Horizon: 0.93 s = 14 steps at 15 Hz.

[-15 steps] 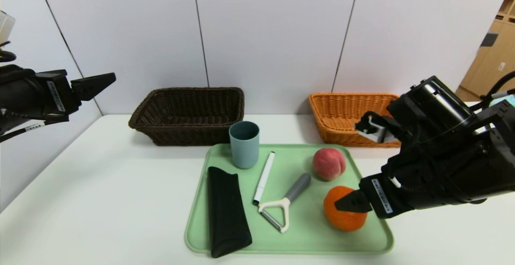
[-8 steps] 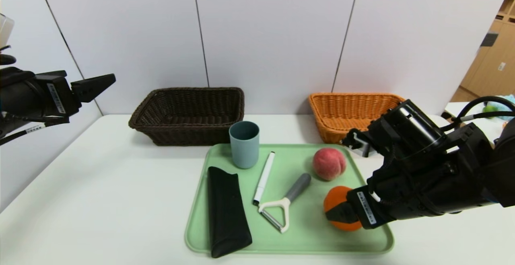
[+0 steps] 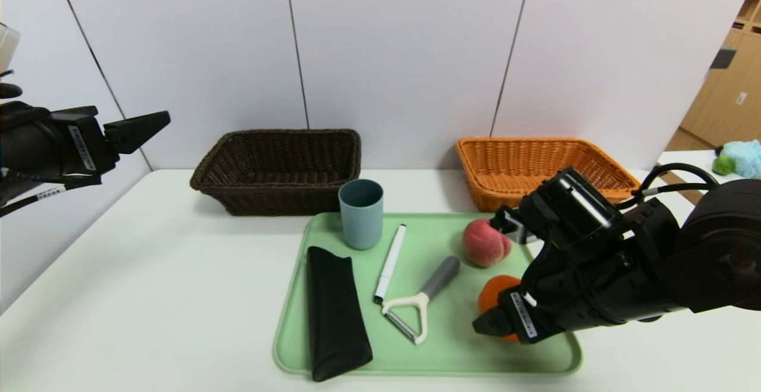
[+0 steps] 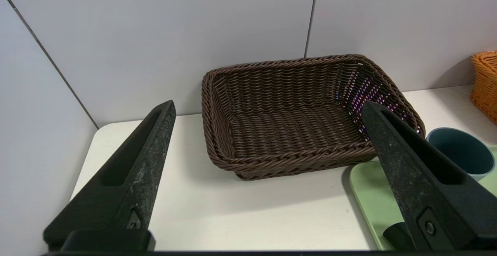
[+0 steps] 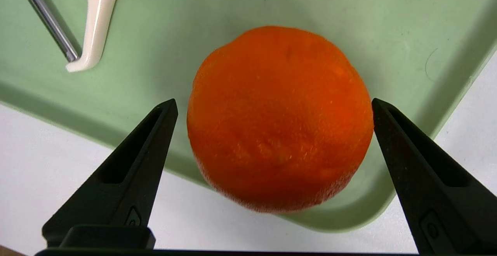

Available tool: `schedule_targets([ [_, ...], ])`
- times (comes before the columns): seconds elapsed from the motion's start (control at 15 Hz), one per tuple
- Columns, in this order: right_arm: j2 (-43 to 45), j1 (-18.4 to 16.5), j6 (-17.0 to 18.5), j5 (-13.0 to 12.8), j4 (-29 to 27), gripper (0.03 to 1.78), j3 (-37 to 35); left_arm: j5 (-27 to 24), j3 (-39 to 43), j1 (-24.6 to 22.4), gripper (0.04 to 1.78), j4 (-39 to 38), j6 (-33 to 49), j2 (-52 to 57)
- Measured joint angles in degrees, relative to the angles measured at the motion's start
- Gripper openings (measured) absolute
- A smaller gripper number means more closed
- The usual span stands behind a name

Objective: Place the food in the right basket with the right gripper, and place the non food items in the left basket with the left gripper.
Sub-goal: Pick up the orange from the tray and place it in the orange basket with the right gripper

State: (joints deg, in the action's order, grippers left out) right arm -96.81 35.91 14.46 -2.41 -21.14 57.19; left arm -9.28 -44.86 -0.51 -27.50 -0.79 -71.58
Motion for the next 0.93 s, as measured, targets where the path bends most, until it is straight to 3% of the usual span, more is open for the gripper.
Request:
schedule_targets([
  [0.27,-0.3,-0.11,-0.1,-0.04,7.39,1.2,-2.95,0.0,0.0,0.0,1.69,-0.02,0.02,0.48],
  [0.6,1.27,0.27,-0.22,-0.3,7.47,1.16,-3.88,0.0,0.05,0.0,1.69,0.05,-0.06,0.89],
  [0.73,4.47,1.27,-1.54,-1.08,10.07,1.16,-3.77,0.0,0.43,0.0,1.69,0.06,0.0,1.11],
  [0.93,10.25,0.52,-5.78,-1.3,26.65,1.16,-5.95,0.02,1.78,0.0,1.69,0.0,0.2,1.52],
])
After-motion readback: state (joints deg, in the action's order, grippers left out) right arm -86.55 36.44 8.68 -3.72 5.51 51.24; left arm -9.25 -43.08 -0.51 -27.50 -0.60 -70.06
